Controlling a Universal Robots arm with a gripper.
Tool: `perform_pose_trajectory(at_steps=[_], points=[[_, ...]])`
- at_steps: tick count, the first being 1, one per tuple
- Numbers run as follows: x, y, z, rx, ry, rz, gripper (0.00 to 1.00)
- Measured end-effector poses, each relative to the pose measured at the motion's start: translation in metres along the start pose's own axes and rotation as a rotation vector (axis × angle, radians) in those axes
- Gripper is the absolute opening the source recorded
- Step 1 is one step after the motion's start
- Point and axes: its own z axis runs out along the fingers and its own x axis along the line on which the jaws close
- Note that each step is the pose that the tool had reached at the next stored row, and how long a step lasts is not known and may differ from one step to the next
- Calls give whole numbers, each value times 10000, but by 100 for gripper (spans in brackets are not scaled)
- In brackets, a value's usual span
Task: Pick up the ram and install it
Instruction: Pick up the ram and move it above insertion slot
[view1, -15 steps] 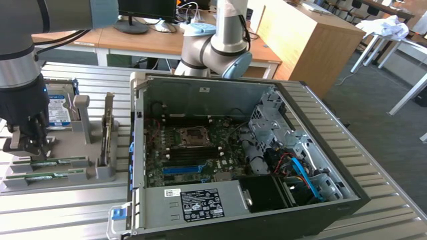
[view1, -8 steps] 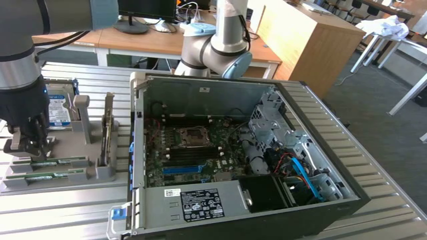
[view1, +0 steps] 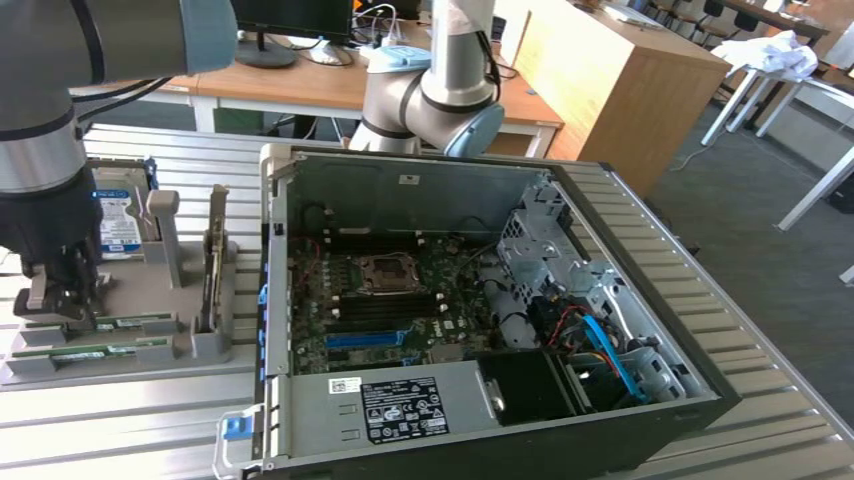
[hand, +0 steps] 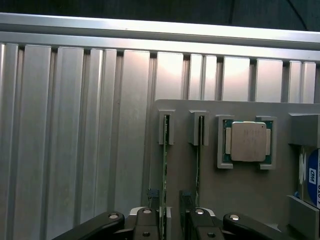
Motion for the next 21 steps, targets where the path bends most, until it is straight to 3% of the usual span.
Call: perform_pose_trajectory(at_steps=[14, 21], points=[[44, 2, 25, -1, 1, 1, 30], [43, 0, 97, -1, 0, 0, 30]])
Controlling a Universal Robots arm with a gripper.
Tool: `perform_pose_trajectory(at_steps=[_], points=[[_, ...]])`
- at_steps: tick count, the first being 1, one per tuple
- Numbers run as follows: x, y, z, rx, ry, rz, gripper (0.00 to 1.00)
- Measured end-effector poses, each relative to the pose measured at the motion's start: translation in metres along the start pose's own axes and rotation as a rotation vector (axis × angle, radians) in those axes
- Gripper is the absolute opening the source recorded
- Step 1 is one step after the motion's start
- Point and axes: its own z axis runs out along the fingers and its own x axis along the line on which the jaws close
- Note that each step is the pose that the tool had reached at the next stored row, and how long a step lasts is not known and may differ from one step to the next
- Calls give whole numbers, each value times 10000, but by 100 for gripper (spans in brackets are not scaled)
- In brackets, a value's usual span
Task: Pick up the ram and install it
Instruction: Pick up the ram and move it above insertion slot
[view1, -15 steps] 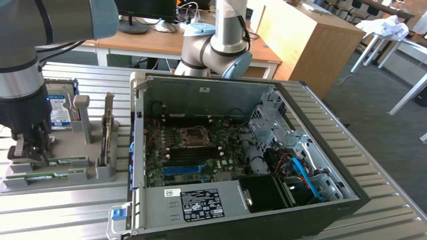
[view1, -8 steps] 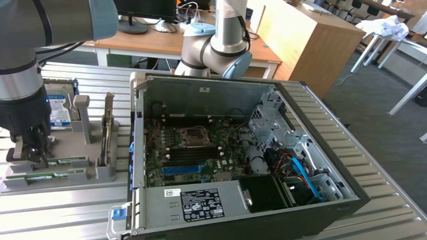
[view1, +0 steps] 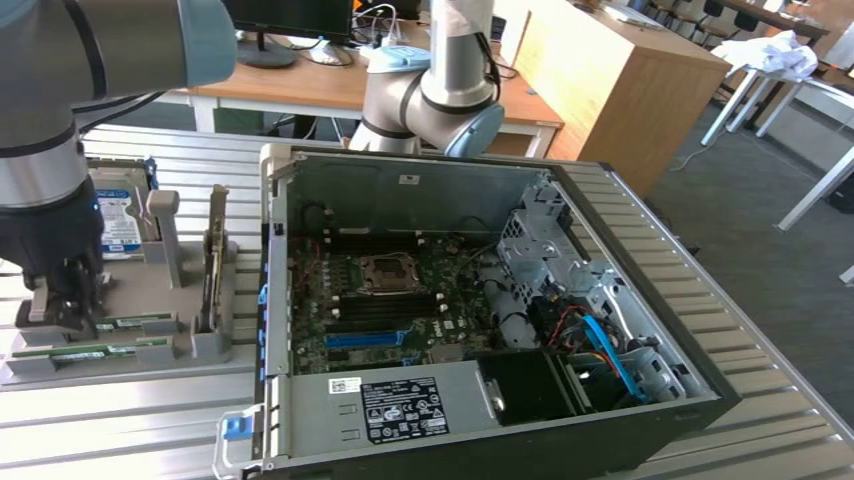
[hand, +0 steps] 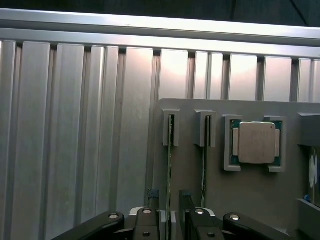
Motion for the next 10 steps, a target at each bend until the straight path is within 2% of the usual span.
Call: perform_pose_trajectory(at_steps=[10], points=[[1, -2, 126, -1, 0, 1, 30]])
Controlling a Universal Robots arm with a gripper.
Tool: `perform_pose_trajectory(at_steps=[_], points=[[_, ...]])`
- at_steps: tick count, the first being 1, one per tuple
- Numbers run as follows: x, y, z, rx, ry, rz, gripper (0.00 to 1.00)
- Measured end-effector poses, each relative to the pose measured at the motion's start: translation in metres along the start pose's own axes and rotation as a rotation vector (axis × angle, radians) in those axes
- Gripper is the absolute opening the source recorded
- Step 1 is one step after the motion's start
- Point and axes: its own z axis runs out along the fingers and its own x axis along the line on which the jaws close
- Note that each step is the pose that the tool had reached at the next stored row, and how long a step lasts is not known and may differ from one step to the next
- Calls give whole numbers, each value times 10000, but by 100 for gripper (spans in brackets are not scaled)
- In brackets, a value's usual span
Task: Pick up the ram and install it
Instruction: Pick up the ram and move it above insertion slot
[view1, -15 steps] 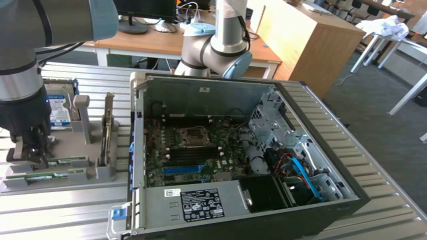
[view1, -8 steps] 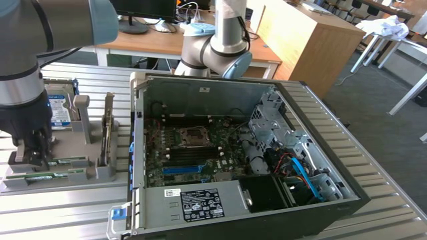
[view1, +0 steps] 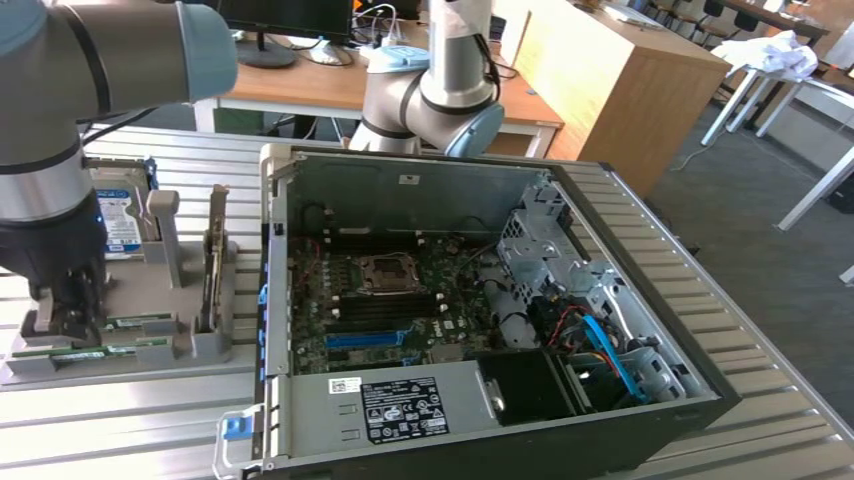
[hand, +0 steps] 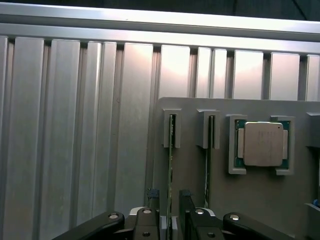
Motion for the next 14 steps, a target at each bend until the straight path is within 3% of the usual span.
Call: perform_pose_trajectory(at_steps=[14], points=[[-1, -2, 133, -1, 0, -1, 30]])
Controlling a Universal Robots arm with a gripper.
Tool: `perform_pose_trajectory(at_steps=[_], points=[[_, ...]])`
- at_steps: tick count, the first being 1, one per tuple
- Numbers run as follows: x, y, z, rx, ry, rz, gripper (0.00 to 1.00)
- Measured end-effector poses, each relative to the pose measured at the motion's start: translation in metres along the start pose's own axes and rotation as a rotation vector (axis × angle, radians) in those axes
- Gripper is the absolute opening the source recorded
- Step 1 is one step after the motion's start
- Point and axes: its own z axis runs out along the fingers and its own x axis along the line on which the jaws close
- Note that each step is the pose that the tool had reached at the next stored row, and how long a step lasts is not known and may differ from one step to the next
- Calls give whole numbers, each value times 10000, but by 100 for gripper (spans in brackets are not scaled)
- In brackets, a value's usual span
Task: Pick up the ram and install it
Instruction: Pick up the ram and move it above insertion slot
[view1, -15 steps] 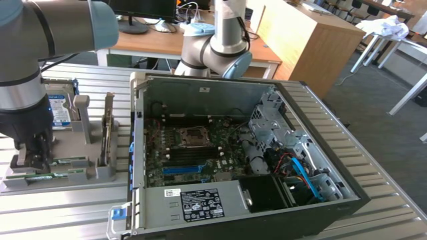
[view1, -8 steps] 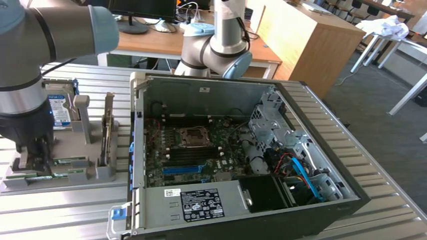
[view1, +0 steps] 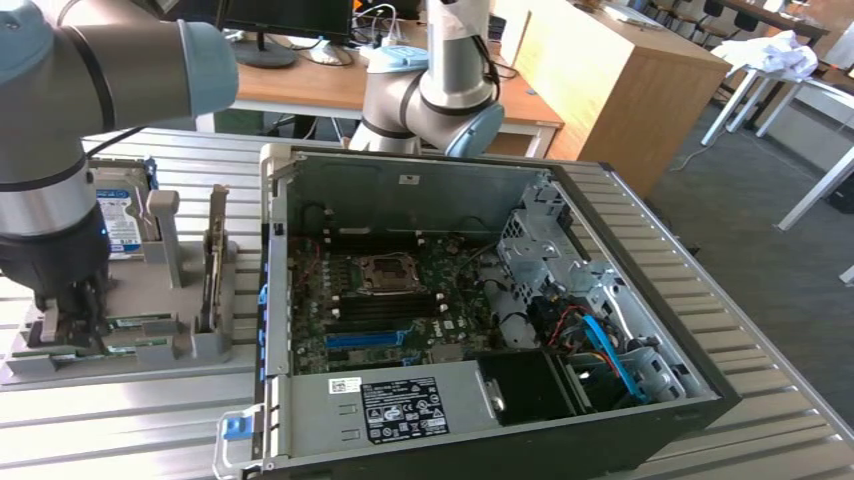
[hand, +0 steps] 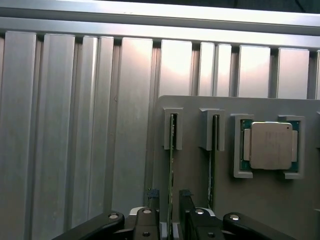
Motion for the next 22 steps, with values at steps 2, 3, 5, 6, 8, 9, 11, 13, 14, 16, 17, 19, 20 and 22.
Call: perform_pose_trajectory(at_steps=[2, 3, 5, 6, 8, 9, 11, 13, 14, 16, 17, 19, 20, 22], points=[[0, 0, 1, -1, 1, 0, 30], [0, 0, 1, -1, 1, 0, 30], [0, -1, 2, 1, -1, 1, 30], [0, -7, 4, 4, -4, -1, 30], [2, -21, 3, 1, -2, -1, 30], [2, -28, 4, 2, -3, 0, 30], [2, -39, 6, 2, -3, 0, 30], [3, -52, 7, 0, -2, 0, 30], [4, -61, 8, 1, -3, 0, 30], [5, -81, 11, 2, -3, 0, 30], [6, -91, 11, 1, -3, 0, 30], [7, -112, 13, 1, -2, -1, 30], [7, -122, 13, 1, -3, 0, 30], [8, -141, 15, 1, -3, 0, 30]])
